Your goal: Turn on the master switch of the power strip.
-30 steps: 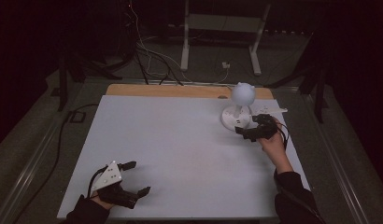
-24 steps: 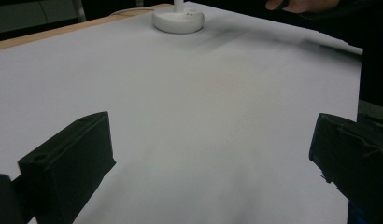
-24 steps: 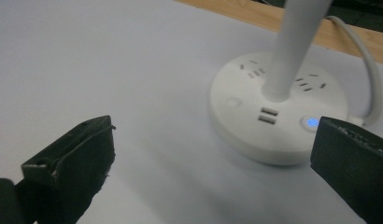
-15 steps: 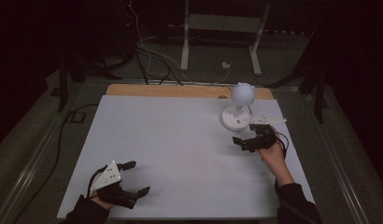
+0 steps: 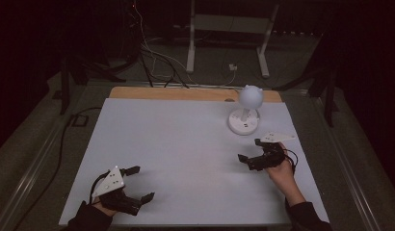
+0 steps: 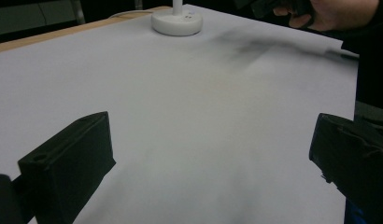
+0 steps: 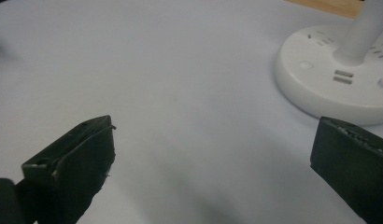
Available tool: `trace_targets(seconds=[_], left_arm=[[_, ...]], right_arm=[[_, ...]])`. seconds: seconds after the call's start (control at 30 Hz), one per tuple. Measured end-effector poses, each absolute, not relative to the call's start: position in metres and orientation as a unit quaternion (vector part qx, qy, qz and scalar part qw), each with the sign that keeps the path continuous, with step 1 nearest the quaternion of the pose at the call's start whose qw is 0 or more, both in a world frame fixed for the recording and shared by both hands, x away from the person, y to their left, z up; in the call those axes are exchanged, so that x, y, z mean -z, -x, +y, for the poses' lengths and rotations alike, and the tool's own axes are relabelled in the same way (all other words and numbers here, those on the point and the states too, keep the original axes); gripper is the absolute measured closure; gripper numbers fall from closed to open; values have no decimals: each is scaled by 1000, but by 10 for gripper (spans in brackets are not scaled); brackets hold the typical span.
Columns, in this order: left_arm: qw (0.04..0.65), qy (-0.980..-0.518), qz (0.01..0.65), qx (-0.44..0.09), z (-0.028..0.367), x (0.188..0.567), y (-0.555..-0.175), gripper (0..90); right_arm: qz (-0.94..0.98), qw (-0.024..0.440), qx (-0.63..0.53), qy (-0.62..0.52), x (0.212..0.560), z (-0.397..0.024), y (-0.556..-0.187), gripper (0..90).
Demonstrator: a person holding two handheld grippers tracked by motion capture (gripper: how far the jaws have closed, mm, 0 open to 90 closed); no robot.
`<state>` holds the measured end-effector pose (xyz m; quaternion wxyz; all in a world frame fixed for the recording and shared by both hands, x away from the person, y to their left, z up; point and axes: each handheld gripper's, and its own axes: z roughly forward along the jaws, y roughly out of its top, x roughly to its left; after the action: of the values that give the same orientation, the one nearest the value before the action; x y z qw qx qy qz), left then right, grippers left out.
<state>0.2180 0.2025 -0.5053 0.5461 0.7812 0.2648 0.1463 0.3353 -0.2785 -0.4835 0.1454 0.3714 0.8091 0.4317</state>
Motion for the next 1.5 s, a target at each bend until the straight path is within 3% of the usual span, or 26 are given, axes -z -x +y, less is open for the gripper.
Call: trace_targets(seconds=[0.73, 1.5], left_arm=[[546, -782, 261, -147, 202, 505, -217, 3], [542, -785, 262, -147, 201, 505, -217, 3]], right_arm=[[824, 166, -414, -348, 506, -284, -280, 0], [823, 181, -383, -377, 525, -336, -245, 0]])
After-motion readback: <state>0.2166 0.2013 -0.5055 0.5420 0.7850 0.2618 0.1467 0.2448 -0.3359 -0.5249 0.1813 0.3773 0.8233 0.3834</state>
